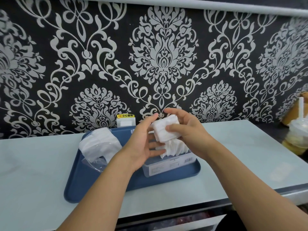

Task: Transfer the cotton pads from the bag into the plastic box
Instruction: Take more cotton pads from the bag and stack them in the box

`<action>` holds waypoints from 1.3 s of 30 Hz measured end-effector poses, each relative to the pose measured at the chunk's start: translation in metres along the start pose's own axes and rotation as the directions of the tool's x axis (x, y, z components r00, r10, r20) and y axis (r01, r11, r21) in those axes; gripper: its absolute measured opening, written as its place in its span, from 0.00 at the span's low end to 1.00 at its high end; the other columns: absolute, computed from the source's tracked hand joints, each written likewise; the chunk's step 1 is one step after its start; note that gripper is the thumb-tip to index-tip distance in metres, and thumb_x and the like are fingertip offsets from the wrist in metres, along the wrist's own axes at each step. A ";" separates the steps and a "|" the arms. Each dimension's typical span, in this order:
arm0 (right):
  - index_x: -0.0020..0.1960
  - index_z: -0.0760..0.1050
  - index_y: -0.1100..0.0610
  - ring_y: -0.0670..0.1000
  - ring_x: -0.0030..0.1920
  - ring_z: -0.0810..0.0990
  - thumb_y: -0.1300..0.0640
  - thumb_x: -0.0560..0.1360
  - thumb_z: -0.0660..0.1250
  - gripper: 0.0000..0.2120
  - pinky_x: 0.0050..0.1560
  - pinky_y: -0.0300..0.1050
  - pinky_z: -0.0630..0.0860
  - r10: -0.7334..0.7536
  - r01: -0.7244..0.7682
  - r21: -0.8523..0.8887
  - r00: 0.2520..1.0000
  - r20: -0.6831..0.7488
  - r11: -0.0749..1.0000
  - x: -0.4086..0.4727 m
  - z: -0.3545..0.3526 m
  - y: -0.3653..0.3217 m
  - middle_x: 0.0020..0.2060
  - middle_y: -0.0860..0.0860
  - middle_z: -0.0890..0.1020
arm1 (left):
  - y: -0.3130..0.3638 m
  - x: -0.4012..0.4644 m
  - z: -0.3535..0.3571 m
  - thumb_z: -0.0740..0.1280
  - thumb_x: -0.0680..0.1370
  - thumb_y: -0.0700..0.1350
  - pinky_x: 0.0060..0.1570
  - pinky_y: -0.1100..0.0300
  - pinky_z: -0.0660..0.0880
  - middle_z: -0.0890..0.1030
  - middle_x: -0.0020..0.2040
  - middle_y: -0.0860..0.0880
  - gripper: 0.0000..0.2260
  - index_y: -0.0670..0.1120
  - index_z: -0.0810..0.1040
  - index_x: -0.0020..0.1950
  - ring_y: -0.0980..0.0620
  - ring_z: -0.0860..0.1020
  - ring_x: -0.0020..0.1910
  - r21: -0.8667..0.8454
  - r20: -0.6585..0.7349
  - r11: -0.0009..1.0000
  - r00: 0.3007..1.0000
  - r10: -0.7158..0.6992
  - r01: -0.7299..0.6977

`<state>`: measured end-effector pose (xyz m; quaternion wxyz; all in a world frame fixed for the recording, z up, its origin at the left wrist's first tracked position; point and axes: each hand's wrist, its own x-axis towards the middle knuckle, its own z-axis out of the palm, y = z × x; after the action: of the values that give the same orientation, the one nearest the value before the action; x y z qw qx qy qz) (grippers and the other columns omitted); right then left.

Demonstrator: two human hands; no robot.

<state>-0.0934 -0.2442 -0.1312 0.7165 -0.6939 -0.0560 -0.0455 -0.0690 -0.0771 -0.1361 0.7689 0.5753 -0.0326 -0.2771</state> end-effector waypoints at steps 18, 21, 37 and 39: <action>0.66 0.74 0.58 0.56 0.50 0.85 0.62 0.65 0.82 0.32 0.40 0.46 0.84 0.300 -0.331 -0.215 0.940 -0.164 0.919 0.031 0.035 -0.006 0.56 0.56 0.82 | 0.008 -0.004 -0.014 0.64 0.78 0.49 0.52 0.58 0.78 0.82 0.51 0.52 0.06 0.50 0.78 0.53 0.55 0.81 0.51 0.420 -0.519 0.703 0.483 0.705 -0.575; 0.63 0.74 0.57 0.54 0.51 0.81 0.57 0.62 0.84 0.33 0.37 0.46 0.82 0.253 -0.301 -0.613 0.953 -0.166 0.731 0.033 0.054 0.001 0.54 0.52 0.78 | 0.005 -0.002 -0.017 0.65 0.77 0.38 0.40 0.65 0.74 0.80 0.41 0.54 0.06 0.48 0.79 0.48 0.60 0.77 0.38 0.670 -0.358 0.547 0.427 0.831 -0.503; 0.50 0.66 0.55 0.55 0.45 0.74 0.54 0.73 0.70 0.13 0.42 0.44 0.65 -0.034 -0.166 -0.913 0.981 -0.192 0.372 0.030 0.055 0.023 0.44 0.52 0.76 | -0.014 -0.005 -0.004 0.63 0.77 0.43 0.46 0.54 0.64 0.81 0.52 0.45 0.05 0.47 0.72 0.52 0.42 0.77 0.50 0.995 -0.006 -0.083 0.886 0.464 0.050; 0.51 0.68 0.54 0.53 0.44 0.72 0.52 0.73 0.70 0.14 0.42 0.43 0.65 -0.049 -0.183 -0.911 0.975 -0.215 0.369 0.027 0.052 0.023 0.44 0.51 0.73 | -0.015 -0.004 -0.003 0.64 0.77 0.43 0.43 0.55 0.65 0.80 0.52 0.44 0.03 0.47 0.71 0.50 0.42 0.77 0.51 0.997 -0.016 -0.062 0.890 0.455 0.049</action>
<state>-0.0638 -0.1907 -0.1487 0.2073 -0.9685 0.0818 -0.1112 -0.0769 -0.0754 -0.1501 0.1473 0.9723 -0.1712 0.0597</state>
